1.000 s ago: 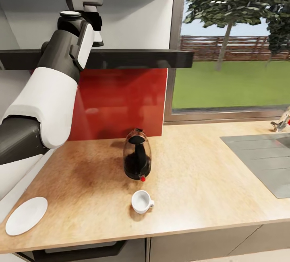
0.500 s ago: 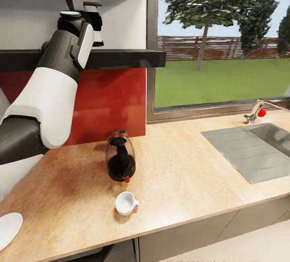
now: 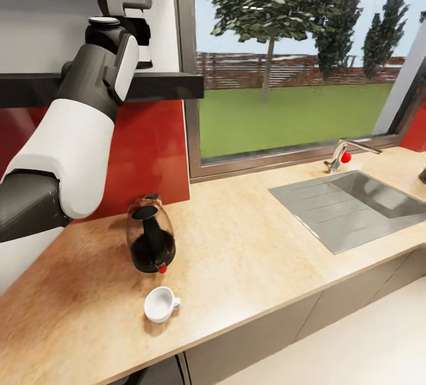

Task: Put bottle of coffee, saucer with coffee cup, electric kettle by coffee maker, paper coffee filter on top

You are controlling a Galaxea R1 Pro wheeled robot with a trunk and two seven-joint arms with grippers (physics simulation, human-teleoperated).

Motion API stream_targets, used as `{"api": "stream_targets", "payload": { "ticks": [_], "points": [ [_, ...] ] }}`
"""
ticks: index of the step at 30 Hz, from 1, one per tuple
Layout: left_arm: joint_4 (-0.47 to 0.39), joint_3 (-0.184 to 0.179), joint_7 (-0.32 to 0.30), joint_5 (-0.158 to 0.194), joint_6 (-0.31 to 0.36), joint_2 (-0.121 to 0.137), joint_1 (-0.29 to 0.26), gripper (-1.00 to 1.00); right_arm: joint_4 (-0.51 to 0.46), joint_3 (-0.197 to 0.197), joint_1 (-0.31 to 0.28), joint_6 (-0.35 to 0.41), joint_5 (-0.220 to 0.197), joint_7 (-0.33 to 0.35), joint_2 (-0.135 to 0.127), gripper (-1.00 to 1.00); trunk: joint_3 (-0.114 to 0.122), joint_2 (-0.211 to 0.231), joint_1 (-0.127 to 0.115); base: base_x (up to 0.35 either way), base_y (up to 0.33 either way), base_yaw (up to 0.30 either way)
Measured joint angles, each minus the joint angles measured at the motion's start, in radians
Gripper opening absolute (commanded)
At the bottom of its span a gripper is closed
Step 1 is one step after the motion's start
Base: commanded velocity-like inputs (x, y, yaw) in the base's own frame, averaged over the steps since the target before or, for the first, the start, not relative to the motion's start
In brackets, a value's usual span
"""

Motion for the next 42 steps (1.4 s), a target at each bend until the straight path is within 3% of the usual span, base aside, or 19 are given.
{"api": "stream_targets", "payload": {
  "ticks": [9,15,30,42],
  "points": [
    [0.000,0.001,-0.002,0.001,0.005,0.000,0.000,-1.00,0.000,0.000,0.000,0.000,0.000,0.000,0.000,1.00,0.000,0.000,0.000,0.000,0.000,-0.275],
    [-0.002,0.001,0.000,-0.011,0.054,0.000,0.000,-1.00,0.000,0.000,0.000,0.000,0.000,0.000,0.000,1.00,0.000,0.000,-0.001,0.119,-0.081,-0.275],
    [-0.001,0.003,0.000,0.002,0.058,0.000,0.000,-1.00,0.000,0.000,0.000,0.000,0.000,0.000,0.000,1.00,0.000,0.000,0.000,0.195,-0.206,-0.272],
    [-0.002,0.006,0.002,0.003,0.056,-0.002,0.000,-1.00,0.000,0.000,0.000,0.000,0.000,0.000,0.001,1.00,0.000,0.000,0.000,0.017,-0.268,-0.246]
  ]
}}
